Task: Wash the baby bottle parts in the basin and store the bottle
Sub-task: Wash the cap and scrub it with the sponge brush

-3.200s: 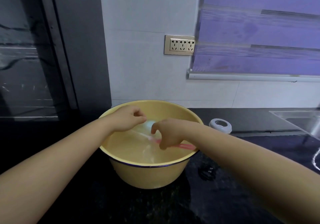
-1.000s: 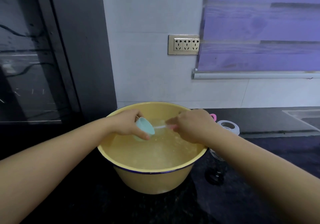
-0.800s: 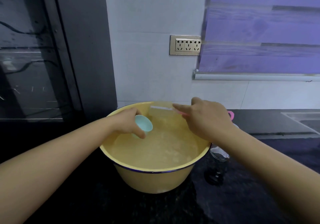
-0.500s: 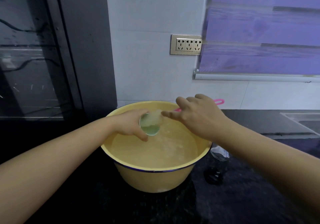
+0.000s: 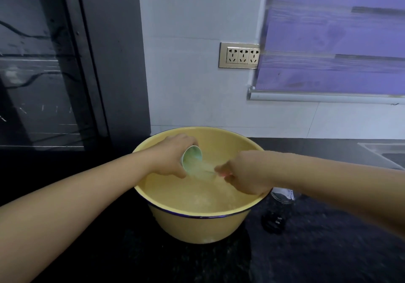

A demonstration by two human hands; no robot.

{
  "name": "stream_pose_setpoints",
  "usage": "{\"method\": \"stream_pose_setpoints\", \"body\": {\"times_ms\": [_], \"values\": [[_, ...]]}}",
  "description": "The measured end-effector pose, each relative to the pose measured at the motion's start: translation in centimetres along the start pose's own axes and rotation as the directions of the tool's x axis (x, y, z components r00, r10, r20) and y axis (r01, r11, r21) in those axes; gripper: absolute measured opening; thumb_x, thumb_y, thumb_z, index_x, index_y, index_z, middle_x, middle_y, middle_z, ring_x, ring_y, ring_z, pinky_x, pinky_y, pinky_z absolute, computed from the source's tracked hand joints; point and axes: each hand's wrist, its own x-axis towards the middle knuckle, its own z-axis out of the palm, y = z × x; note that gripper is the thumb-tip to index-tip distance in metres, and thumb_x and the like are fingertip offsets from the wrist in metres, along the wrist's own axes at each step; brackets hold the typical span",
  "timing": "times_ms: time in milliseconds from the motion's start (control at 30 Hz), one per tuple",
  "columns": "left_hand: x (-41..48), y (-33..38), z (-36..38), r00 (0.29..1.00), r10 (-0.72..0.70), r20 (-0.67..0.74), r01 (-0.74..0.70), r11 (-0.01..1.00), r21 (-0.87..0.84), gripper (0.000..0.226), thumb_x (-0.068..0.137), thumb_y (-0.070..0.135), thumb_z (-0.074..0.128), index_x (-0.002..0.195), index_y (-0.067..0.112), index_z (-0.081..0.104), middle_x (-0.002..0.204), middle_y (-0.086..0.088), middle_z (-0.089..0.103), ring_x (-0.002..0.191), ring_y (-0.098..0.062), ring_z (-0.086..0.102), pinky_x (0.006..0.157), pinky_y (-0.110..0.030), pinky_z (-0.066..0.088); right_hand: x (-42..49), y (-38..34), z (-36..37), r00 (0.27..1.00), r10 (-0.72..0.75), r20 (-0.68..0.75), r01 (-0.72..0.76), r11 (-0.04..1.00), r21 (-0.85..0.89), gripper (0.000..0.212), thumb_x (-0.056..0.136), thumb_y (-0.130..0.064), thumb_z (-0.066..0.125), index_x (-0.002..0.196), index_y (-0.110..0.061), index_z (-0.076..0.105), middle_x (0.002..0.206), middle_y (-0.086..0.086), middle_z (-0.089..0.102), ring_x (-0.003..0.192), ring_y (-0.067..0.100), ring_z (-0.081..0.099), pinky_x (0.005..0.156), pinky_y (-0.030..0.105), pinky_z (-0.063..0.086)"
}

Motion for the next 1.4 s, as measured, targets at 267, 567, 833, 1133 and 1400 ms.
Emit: {"method": "stream_pose_setpoints", "body": {"times_ms": [267, 567, 833, 1133, 1400], "values": [[-0.1, 0.4, -0.3, 0.995, 0.016, -0.099, -0.022, 0.998, -0.063, 0.065, 0.064, 0.011, 0.078, 0.115, 0.027, 0.043, 0.109, 0.011, 0.039, 0.101, -0.014, 0.047, 0.079, -0.025, 0.043, -0.2, 0.1, -2.5, 0.997, -0.077, -0.029, 0.082, 0.901, 0.426, 0.042, 0.094, -0.049, 0.042, 0.094, -0.009, 0.052, 0.069, 0.011, 0.053, 0.05, 0.023, 0.051, 0.037, 0.017, 0.039], [-0.1, 0.4, -0.1, 1.0, -0.018, -0.009, 0.016, 0.989, -0.145, 0.06, 0.069, 0.015, 0.074, 0.119, 0.017, 0.042, 0.114, 0.006, 0.043, 0.099, -0.016, 0.049, 0.072, -0.02, 0.047, 0.6, 1.2, -3.1, 0.927, 0.079, -0.366, 0.016, 0.968, 0.25, 0.038, 0.096, -0.043, 0.043, 0.091, -0.009, 0.06, 0.07, 0.001, 0.05, 0.074, 0.024, 0.05, 0.062, 0.031, 0.037], [0.0, 0.1, 0.0, 0.999, -0.027, -0.034, 0.021, 0.985, -0.173, 0.058, 0.07, 0.018, 0.074, 0.119, 0.022, 0.045, 0.113, 0.008, 0.045, 0.101, -0.013, 0.049, 0.077, -0.022, 0.046, 1.0, 0.8, -1.9, 0.954, 0.055, -0.296, -0.084, 0.993, -0.087, 0.051, 0.1, -0.017, 0.031, 0.141, -0.048, 0.032, 0.116, 0.0, 0.059, 0.101, 0.025, 0.059, 0.066, 0.028, 0.035], [-0.1, -0.2, -0.2, 0.991, -0.053, -0.12, 0.037, 0.991, -0.128, 0.063, 0.069, 0.018, 0.071, 0.125, 0.021, 0.043, 0.119, 0.006, 0.042, 0.104, -0.016, 0.05, 0.088, -0.038, 0.048, 1.8, -0.9, -1.0, 0.995, 0.069, 0.07, -0.094, 0.871, 0.482, 0.033, 0.098, -0.036, 0.04, 0.128, -0.03, 0.052, 0.059, -0.002, 0.05, 0.049, 0.017, 0.045, 0.048, 0.022, 0.039], [-0.2, 0.4, -0.6, 0.981, -0.065, -0.184, 0.032, 0.984, -0.176, 0.057, 0.069, 0.017, 0.075, 0.117, 0.02, 0.043, 0.108, 0.005, 0.042, 0.093, -0.015, 0.05, 0.073, -0.028, 0.047, 1.1, 0.3, -1.1, 0.998, 0.016, 0.054, -0.057, 0.363, 0.93, 0.025, 0.097, -0.038, 0.044, 0.105, -0.027, 0.065, 0.053, -0.004, 0.024, 0.038, 0.01, 0.019, 0.038, 0.017, 0.016]]}}
